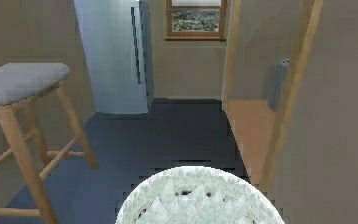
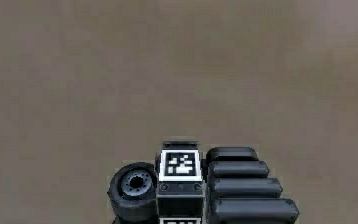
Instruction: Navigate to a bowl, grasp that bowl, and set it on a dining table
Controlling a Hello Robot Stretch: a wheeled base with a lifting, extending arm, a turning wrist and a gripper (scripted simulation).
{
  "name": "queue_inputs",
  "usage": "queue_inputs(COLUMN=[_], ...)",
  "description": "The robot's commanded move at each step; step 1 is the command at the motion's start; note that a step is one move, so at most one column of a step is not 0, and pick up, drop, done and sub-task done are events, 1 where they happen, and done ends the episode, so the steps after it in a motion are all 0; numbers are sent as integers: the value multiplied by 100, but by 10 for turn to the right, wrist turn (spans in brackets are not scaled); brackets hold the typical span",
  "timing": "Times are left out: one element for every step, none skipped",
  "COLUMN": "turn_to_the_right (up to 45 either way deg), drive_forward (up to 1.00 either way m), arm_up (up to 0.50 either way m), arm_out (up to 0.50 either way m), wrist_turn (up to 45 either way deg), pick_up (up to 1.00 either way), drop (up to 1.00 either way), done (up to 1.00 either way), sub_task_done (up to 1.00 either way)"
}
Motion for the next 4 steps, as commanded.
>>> queue_inputs(turn_to_the_right=[0, 0, 450, 210], drive_forward=[100, 45, 0, 0], arm_up=[0, 0, 0, 0], arm_out=[0, 0, 0, 0], wrist_turn=[0, 0, 0, 0], pick_up=[0, 0, 0, 0], drop=[0, 0, 0, 0], done=[0, 0, 0, 0], sub_task_done=[0, 0, 0, 0])
